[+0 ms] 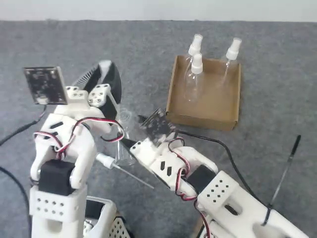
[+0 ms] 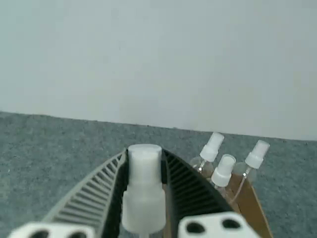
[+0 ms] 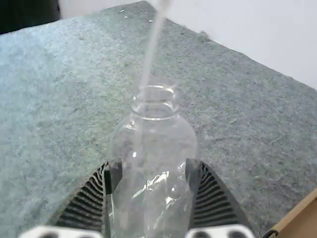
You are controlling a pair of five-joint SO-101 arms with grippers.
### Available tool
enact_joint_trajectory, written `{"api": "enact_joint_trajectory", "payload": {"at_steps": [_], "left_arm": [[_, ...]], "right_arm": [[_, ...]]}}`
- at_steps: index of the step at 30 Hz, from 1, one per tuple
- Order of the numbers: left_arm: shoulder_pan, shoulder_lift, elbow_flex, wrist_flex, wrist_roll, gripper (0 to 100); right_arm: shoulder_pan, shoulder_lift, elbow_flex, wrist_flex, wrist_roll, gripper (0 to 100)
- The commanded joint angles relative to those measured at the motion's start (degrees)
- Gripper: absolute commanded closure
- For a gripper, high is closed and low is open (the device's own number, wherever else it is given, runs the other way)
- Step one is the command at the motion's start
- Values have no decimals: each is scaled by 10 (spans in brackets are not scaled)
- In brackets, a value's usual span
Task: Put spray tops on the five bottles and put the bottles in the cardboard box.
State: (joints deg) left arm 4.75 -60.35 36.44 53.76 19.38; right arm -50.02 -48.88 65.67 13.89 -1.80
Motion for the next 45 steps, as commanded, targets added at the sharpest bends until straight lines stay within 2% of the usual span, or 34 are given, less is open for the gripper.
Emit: {"api": "enact_joint_trajectory", "payload": {"at_steps": [1, 6, 10, 14, 17, 23, 28, 33, 38, 45], "left_arm": [[3, -10, -3, 44, -18, 989], [43, -9, -3, 79, -69, 987], [58, -8, -3, 98, -75, 960], [55, -10, -11, 98, -78, 889], [50, -10, -48, 99, -93, 889], [-7, 17, -107, 70, -98, 891], [-4, 90, -103, 65, -116, 926], [-4, 103, -102, 69, -119, 927], [-4, 84, -56, 91, -155, 927], [-5, -5, 13, 93, -165, 927]], "right_arm": [[24, -22, -6, -22, -36, 993], [22, -22, 24, -66, -40, 993], [22, -26, 30, -65, -40, 993], [23, -27, 30, -65, -40, 993], [23, -24, 31, -64, -40, 993], [23, -22, 31, -64, -40, 993], [23, -22, 31, -64, -39, 993], [23, -22, 31, -64, -39, 993], [24, -22, 31, -64, -39, 993], [26, -22, 30, -64, -39, 993]]}}
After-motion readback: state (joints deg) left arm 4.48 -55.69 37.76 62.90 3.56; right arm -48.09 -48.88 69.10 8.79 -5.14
